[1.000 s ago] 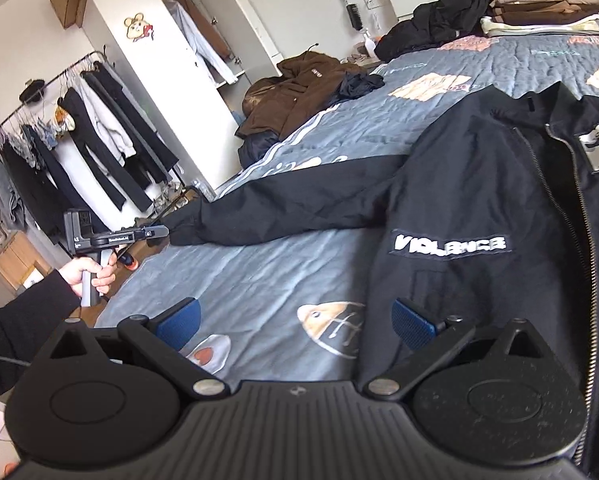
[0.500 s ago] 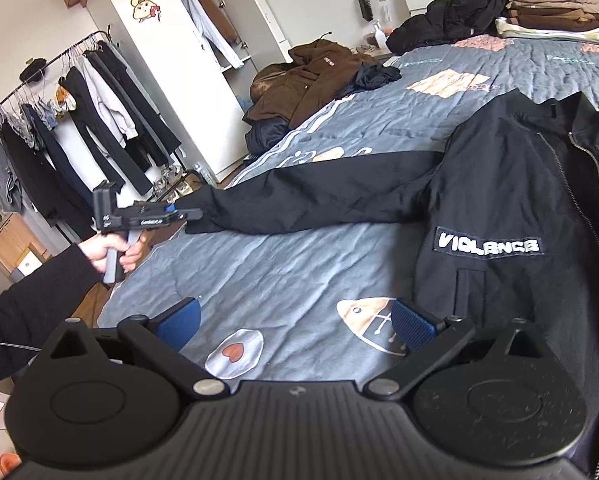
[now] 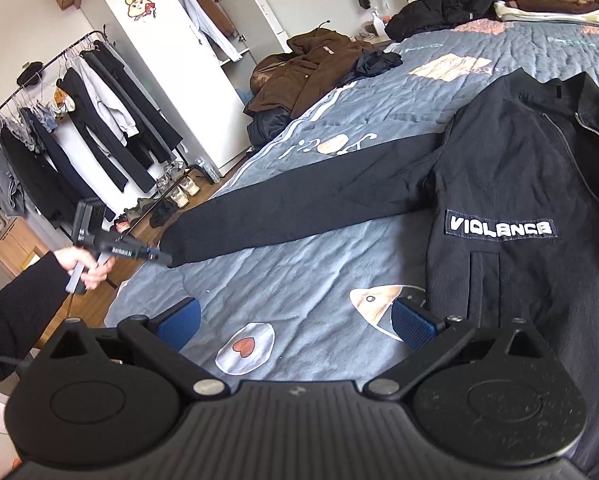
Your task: Fold clothes
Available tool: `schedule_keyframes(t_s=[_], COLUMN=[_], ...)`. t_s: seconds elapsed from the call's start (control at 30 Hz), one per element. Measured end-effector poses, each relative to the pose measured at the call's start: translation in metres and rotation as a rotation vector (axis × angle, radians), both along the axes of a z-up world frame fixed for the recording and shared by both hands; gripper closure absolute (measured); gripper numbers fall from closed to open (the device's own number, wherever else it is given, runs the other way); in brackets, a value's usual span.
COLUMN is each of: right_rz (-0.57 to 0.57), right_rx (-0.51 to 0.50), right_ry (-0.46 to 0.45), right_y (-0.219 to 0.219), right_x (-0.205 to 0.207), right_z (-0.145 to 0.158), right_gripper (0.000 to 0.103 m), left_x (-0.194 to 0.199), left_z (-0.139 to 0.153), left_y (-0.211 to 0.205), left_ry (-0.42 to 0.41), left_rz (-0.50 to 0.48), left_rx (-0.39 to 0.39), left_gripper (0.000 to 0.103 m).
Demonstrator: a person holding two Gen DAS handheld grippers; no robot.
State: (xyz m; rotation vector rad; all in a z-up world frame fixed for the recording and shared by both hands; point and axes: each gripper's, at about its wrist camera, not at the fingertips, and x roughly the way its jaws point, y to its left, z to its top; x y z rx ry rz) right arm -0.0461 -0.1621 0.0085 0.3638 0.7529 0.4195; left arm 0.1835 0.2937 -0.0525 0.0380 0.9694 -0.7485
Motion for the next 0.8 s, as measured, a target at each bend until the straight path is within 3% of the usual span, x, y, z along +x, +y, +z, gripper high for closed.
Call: schedule_keyframes(t_s=[0.1,0.17,0.2,0.27,0.37,0.57,0.63,0.73,0.77,0.8], right_rz=[0.013,0.008,0.004,-0.007,-0.019,-0.041,-0.054,-0.066,-0.069,-0.075], right_rx=[0.007,0.018,0.026,0.041,0.063,0.049,0.052,0.055,0.056,0.057], right_ry=[-0.016,-0.023,-0.025,-0.031,-0.048,-0.094,-0.097,-0.092,-0.087,-0.085], right_y=[0.001,-0.001,-0.002,-0.002,0.000,0.007,0.006,0.000,-0.003,-0.006], right_x=[-0.005,-0.007,-0.008,-0.009,-0.012,-0.021,-0.024,-0.029,-0.030,-0.030], right_z=[0.004,0.006,0.007,0.008,0.011,0.019,0.019,0.017,0.016,0.015], right_gripper=[0.001,0.001,0.001,0.001,0.001,0.001,0.001,0.001,0.001,0.001], left_x=[-0.029,-0.049,-0.058,-0.068,-0.062,-0.012,0.006,0.033,0.040,0.041], left_z=[0.022,0.033,0.038,0.045,0.040,0.003,-0.008,-0.038,-0.047,-0.056], left_y=[0.026,0.028,0.025,0.004,-0.050,-0.141,-0.155,-0.145,-0.136,-0.123], left_ry=[-0.122,-0.205,-0.248,-0.295,-0.286,-0.170,-0.155,-0.056,-0.024,-0.007], left_rz=[0.154,0.253,0.302,0.336,0.406,0.510,0.554,0.712,0.756,0.778], left_rx=[-0.156,-0.287,-0.358,-0.477,-0.587,-0.672,-0.635,-0.444,-0.399,-0.397], left_gripper=[0.069,0.030,0.026,0.026,0.026,0.027,0.027,0.028,0.048,0.059])
